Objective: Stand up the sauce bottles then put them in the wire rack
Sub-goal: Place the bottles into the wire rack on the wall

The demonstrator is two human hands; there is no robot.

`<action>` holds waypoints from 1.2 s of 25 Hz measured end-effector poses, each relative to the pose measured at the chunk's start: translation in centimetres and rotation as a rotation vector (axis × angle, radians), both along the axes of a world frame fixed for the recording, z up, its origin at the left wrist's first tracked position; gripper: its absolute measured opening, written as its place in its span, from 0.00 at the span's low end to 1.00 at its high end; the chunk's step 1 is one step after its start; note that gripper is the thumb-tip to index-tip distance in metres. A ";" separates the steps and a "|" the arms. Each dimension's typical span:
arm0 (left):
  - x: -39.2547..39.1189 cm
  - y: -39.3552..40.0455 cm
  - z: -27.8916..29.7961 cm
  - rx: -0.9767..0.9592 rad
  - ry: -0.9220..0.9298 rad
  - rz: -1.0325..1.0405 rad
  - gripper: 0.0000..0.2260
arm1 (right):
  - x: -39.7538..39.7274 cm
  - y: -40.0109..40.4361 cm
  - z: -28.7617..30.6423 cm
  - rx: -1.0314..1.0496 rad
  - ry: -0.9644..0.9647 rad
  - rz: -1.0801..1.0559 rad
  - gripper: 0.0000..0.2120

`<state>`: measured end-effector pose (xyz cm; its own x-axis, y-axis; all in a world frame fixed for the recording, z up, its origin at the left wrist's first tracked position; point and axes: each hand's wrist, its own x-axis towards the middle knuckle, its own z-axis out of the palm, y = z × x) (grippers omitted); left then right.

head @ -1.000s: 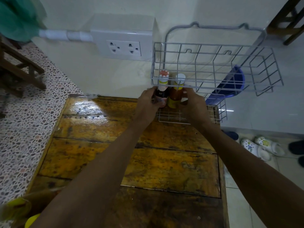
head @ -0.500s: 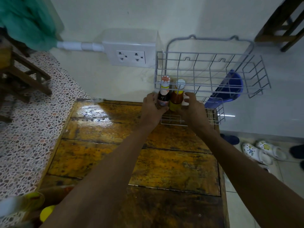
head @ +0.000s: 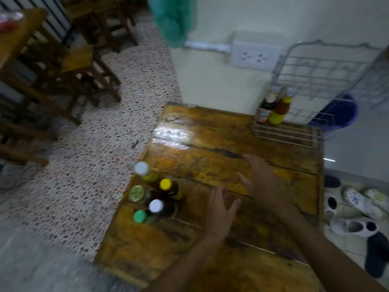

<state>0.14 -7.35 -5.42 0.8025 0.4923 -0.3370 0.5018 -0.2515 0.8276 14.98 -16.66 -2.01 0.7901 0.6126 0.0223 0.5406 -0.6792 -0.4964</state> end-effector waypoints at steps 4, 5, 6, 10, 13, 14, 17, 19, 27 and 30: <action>-15.3 3.0 -2.6 -0.127 0.185 0.196 0.16 | -10.3 4.4 -1.9 -0.056 0.123 0.101 0.29; -17.7 4.5 -2.9 -0.123 0.198 0.255 0.16 | -12.4 5.6 -2.3 -0.063 0.152 0.108 0.29; -19.3 6.0 -3.1 -0.105 0.201 0.310 0.16 | -14.0 6.6 -2.6 -0.061 0.182 0.109 0.30; -20.8 11.8 -3.4 -0.030 0.092 0.448 0.21 | -18.4 10.6 -3.3 -0.017 0.346 0.106 0.24; -19.0 14.4 -2.9 0.042 -0.013 0.398 0.26 | -20.3 12.6 -3.7 0.016 0.371 -0.018 0.24; -18.6 14.8 -2.8 0.085 -0.043 0.382 0.23 | -20.7 13.0 -3.9 0.019 0.329 -0.057 0.25; -18.6 15.0 -2.9 0.160 -0.089 0.341 0.17 | -21.2 13.4 -3.9 0.020 0.225 -0.088 0.24; -19.4 14.2 -2.9 0.129 -0.117 0.331 0.17 | -21.3 12.7 -4.0 0.069 0.225 -0.059 0.21; -11.2 6.6 1.1 0.151 -0.261 0.012 0.18 | -12.3 2.5 -0.9 0.330 0.123 -0.303 0.21; -1.8 3.2 3.6 0.121 -0.368 -0.113 0.16 | -5.4 -1.8 1.8 0.315 0.001 -0.425 0.21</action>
